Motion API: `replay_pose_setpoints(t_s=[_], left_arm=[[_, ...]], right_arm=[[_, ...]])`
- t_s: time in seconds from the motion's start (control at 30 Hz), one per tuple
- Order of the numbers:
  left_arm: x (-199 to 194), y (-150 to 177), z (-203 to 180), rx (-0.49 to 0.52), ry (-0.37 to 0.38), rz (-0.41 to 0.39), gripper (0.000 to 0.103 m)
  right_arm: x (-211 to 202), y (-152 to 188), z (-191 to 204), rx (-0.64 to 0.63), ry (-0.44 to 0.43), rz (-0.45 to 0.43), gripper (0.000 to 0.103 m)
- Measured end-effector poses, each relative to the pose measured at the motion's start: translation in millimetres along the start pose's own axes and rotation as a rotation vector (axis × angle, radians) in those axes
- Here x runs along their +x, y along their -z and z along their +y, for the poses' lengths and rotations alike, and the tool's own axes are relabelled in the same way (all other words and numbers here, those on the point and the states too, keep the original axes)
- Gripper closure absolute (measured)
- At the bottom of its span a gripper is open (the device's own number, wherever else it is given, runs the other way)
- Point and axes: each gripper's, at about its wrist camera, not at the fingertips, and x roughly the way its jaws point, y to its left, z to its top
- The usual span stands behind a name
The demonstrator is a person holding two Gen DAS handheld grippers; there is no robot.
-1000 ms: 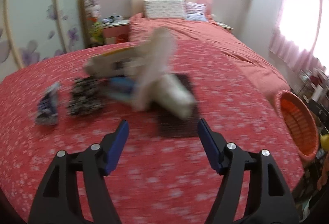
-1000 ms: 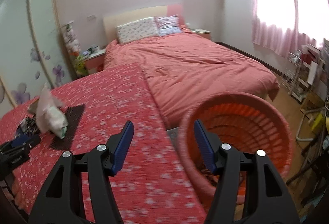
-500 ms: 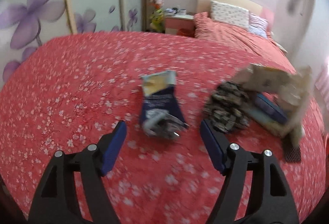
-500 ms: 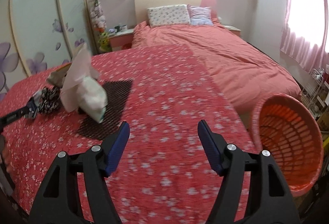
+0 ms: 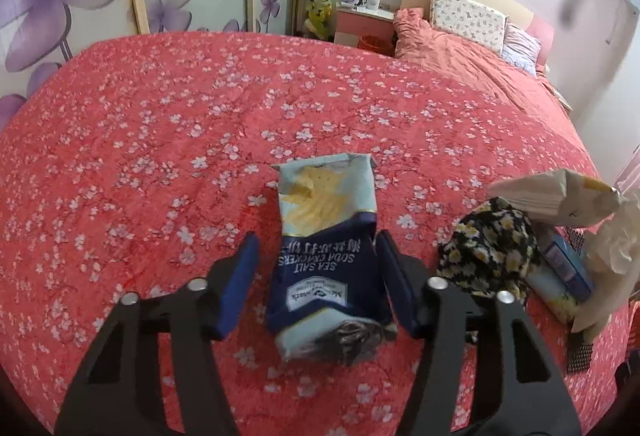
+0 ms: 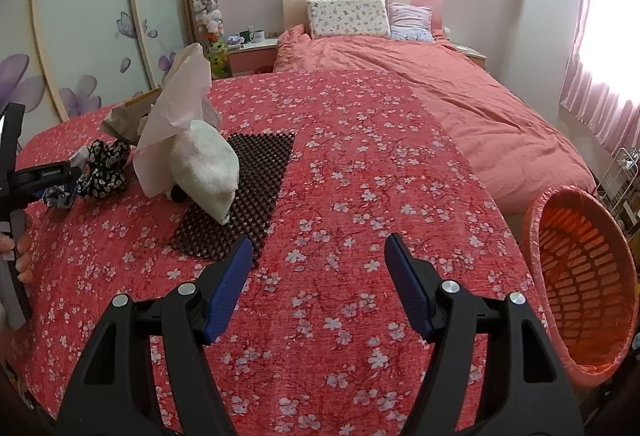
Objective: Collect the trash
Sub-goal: 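Grasp the blue snack wrapper with the left tool, then grasp the crumpled white tissue with the right tool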
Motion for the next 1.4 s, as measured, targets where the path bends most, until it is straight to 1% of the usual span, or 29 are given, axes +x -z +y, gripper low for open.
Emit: replay_pose_setpoints(t_s=[0.07, 0.2, 0.3, 0.43, 0.6, 0.73, 0.77, 0.87, 1.03, 1.17, 1.2, 1.27, 1.3, 1.33, 1.37, 1.4], left_arm=[[1.1, 0.3, 0.9, 0.001, -0.010, -0.009, 0.054], [-0.3, 1.3, 4.8, 0.001, 0.010, -0.014, 0.060], [-6.5, 7.2, 4.8, 0.027, 0.007, -0.019, 0.063], [-11.4, 18.1, 6.4, 0.059, -0.004, -0.039, 0.061], [-8.5, 20.4, 8.5, 0.046, -0.004, -0.030, 0.060], [-7.0, 19.7, 7.0, 0.055, -0.012, -0.026, 0.059], [-6.4, 19.0, 6.3, 0.057, -0.015, -0.025, 0.059], [-5.0, 17.4, 4.8, 0.062, -0.019, -0.023, 0.058], [-5.4, 17.7, 6.5, 0.054, -0.008, -0.025, 0.058], [-5.5, 18.5, 7.0, 0.055, -0.009, -0.025, 0.058], [-5.4, 18.4, 7.5, 0.054, -0.008, -0.025, 0.058], [-5.5, 18.4, 7.7, 0.054, -0.009, -0.025, 0.058], [-5.4, 18.3, 7.8, 0.054, -0.008, -0.025, 0.058], [-5.5, 18.5, 8.3, 0.053, -0.007, -0.025, 0.058], [-5.7, 18.9, 8.8, 0.052, -0.006, -0.025, 0.058], [-5.6, 18.9, 9.1, 0.052, -0.006, -0.025, 0.058]], right_arm=[[0.9, -0.2, 0.5, 0.002, -0.001, 0.002, 0.035], [2.8, -1.3, 2.0, 0.007, -0.008, 0.001, 0.035], [3.2, -4.9, 6.1, 0.010, -0.021, -0.006, 0.035], [4.7, -12.1, 15.8, 0.017, -0.055, -0.013, 0.035], [7.4, -27.0, 32.0, 0.021, -0.109, -0.032, 0.035], [14.3, -41.0, 43.0, 0.050, -0.174, -0.027, 0.048], [17.0, -45.1, 46.1, 0.062, -0.191, -0.025, 0.050], [24.5, -58.1, 58.4, 0.089, -0.220, -0.029, 0.050], [29.0, -70.2, 77.6, 0.105, -0.221, -0.042, 0.050], [37.5, -75.6, 85.2, 0.091, -0.164, -0.037, 0.051], [41.2, -75.6, 85.9, 0.088, -0.149, -0.030, 0.053], [46.9, -74.2, 84.6, 0.087, -0.138, -0.010, 0.066], [47.7, -72.6, 81.6, 0.087, -0.137, -0.006, 0.070], [47.5, -71.6, 80.4, 0.088, -0.136, -0.008, 0.077], [45.7, -70.7, 78.3, 0.094, -0.149, -0.011, 0.084], [43.7, -70.8, 75.9, 0.101, -0.163, -0.012, 0.088]])
